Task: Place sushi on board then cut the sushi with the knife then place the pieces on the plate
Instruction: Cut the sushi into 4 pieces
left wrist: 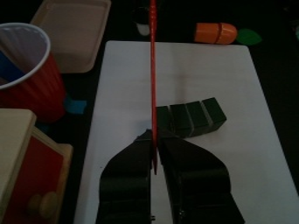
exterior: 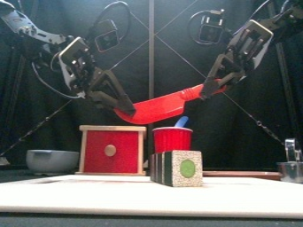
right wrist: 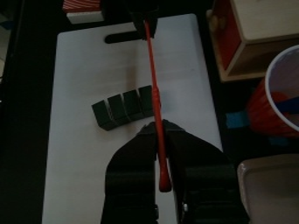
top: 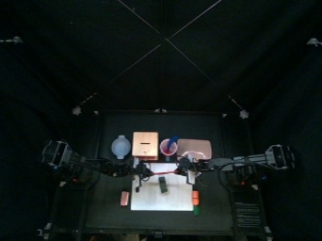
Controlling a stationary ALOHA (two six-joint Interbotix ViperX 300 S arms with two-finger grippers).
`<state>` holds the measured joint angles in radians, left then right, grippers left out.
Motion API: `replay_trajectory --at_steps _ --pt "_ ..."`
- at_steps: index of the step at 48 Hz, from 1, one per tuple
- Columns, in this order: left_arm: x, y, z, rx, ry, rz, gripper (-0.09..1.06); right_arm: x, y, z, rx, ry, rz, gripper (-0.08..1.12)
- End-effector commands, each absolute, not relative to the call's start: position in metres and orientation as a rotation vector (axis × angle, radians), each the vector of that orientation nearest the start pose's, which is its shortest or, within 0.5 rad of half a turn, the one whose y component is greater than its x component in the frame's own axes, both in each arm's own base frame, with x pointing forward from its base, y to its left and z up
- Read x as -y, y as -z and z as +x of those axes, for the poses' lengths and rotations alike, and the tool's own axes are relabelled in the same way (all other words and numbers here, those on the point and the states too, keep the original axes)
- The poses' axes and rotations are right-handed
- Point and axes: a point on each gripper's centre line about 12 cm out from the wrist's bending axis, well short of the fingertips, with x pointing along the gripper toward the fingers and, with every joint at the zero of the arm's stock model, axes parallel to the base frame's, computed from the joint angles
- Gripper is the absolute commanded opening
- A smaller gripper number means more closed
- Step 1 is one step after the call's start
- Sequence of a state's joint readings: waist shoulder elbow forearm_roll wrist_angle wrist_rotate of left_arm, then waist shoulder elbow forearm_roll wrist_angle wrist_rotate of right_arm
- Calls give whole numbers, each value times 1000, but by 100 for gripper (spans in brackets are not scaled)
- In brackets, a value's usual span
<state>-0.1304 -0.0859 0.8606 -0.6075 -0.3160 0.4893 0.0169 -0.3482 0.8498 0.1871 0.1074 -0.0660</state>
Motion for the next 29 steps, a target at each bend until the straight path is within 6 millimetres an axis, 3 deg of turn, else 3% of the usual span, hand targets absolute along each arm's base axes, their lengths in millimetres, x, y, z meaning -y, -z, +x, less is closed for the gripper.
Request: replay_trajectory --at_steps 1,14,29 --pt "25 -171 353 -481 -71 -14 42 -8 -225 314 -583 1 128 32" --pt "33 -169 353 -508 -40 -26 42 -17 -215 311 -613 -9 182 32" --pt "48 -152 362 -573 -15 -48 42 -20 -198 311 -684 -1 228 32"
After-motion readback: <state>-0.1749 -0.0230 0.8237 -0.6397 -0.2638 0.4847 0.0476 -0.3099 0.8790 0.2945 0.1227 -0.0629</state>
